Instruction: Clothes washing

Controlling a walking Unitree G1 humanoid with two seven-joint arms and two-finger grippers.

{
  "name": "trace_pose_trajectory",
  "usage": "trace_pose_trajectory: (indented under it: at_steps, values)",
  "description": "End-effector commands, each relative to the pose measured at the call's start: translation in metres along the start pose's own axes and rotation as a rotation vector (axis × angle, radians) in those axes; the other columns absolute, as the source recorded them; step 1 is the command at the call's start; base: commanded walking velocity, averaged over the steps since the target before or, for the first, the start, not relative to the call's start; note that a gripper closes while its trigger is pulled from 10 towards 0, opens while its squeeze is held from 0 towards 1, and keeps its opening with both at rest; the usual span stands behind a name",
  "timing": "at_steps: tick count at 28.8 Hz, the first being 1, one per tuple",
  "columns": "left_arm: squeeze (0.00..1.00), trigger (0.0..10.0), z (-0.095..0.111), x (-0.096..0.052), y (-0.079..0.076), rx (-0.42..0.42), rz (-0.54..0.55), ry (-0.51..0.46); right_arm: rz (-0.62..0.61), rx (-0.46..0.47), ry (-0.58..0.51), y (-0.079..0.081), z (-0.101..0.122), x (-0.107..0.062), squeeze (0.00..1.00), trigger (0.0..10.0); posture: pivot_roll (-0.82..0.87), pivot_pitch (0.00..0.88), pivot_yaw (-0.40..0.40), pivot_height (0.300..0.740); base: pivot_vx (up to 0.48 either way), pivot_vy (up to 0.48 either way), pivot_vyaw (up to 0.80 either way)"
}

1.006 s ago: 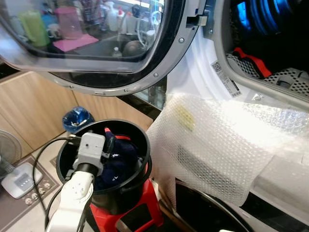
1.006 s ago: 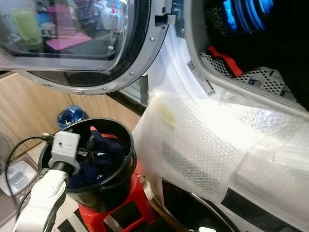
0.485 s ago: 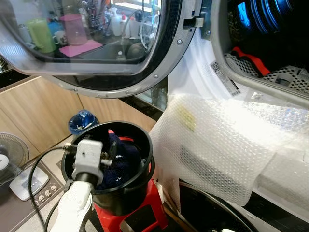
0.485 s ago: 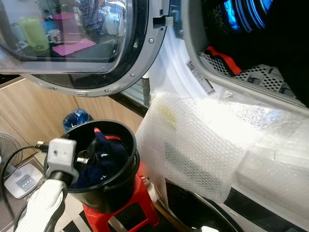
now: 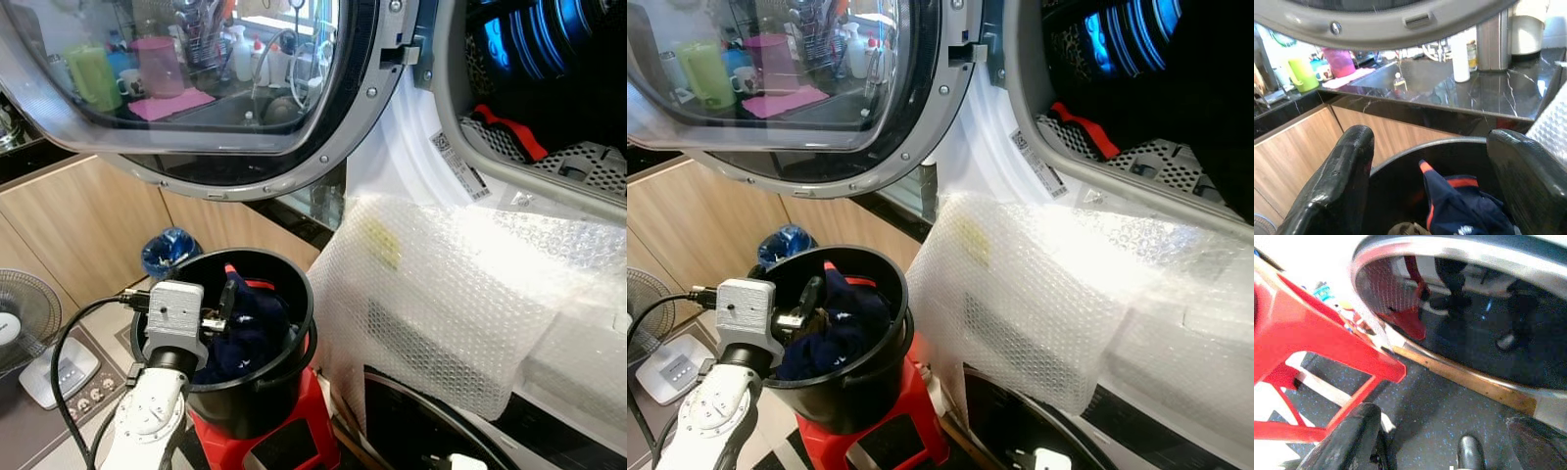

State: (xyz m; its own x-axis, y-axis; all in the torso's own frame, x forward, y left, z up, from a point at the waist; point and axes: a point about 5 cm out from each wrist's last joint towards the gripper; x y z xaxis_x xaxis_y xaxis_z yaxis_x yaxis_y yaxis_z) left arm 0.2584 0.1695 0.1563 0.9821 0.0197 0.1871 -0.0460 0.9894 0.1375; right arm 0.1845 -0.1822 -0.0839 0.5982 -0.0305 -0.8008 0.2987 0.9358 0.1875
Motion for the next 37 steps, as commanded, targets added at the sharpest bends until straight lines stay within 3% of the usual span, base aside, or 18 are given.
trace_pose_trajectory:
  at_steps: [1,17,26,37]
  values:
    - [0.00,10.0,-0.0012,0.0013,0.0039,-0.002,0.012,0.014,-0.002,0.013,0.000,0.0019,-0.0004,0.0003,0.00,10.0,0.11,0.042,0.057,0.740,0.292,0.000,0.00]
    - [0.00,10.0,0.0011,0.0041,0.0009,-0.012,-0.030,0.011,-0.008,0.009,0.017,-0.0004,-0.0042,-0.0005,0.00,10.0,0.11,0.068,0.060,0.740,0.290,0.000,0.00]
    - [0.00,10.0,0.0000,0.0023,-0.0054,-0.036,-0.055,0.020,-0.020,0.022,0.016,-0.0044,-0.0029,-0.0008,0.00,10.0,0.10,0.063,0.056,0.740,0.000,0.000,0.00]
    - [0.00,10.0,0.0010,0.0022,0.0019,-0.021,-0.036,0.012,-0.023,0.032,0.003,-0.0057,-0.0003,-0.0007,0.00,10.0,0.10,0.063,0.063,0.740,0.148,0.000,0.00]
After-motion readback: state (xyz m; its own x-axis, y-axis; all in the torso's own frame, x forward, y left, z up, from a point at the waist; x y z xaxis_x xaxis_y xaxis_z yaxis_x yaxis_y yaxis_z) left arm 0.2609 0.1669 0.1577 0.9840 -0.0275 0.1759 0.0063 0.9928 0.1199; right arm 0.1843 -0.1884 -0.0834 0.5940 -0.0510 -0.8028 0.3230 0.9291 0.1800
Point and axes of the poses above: a point about 5 cm out from each wrist's last joint towards the gripper, its own x axis pointing out of the wrist towards the gripper, its own z axis along the axis of the wrist's last joint, y = z × x
